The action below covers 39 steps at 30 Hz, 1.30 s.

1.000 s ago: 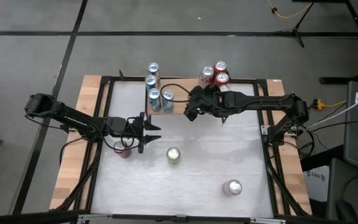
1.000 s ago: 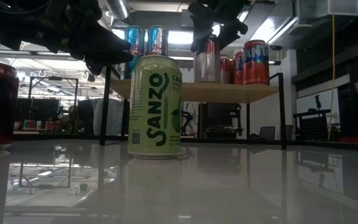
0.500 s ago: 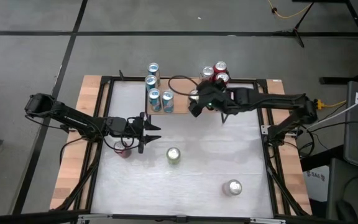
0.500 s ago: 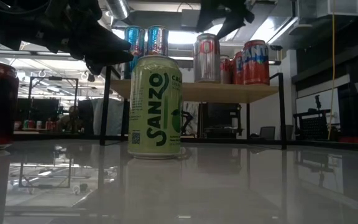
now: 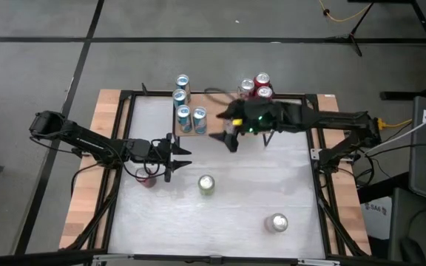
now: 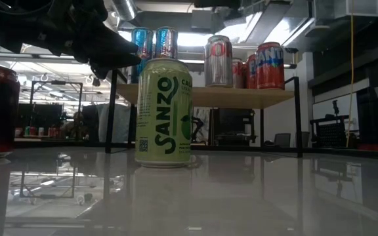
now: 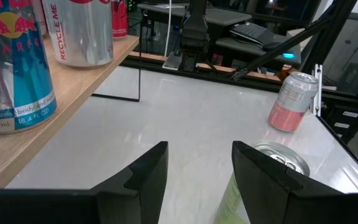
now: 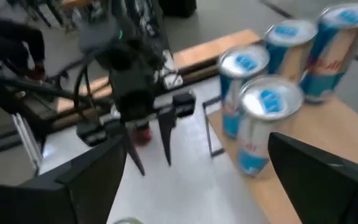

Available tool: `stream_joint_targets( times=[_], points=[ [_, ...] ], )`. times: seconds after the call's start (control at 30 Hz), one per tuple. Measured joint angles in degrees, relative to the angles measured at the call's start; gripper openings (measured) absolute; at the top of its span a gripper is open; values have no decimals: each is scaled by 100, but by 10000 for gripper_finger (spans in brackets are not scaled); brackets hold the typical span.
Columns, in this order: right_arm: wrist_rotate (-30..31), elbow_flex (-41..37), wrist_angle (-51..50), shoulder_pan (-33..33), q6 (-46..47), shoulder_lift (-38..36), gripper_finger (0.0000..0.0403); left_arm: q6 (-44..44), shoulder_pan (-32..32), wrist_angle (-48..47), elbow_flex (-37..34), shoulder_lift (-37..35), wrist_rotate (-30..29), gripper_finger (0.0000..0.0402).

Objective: Sort soda cans
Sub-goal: Put the red-silver soda can on the shelf aligned with the red-silver soda can

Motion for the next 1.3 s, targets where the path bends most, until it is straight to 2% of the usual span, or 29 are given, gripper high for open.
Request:
stream_joint_targets(
  times=[0.07, 0.33, 0.53, 0.77, 1.3],
  points=[
    [66, -2, 3, 121, 8, 132, 380, 0, 0, 1, 2, 0, 0, 173],
    [1012, -7, -335, 418, 131, 513, 381, 0, 0, 0, 1, 0, 1, 173],
    [1069, -9, -514, 256, 266, 559, 381, 0, 0, 0, 2, 0, 0, 173],
    [1459, -7, -1076, -12, 497, 561, 381, 0, 0, 0, 0, 0, 2, 173],
    [1864, -7, -1248, -277, 575, 561, 381, 0, 0, 0, 0, 0, -1, 173]
  ],
)
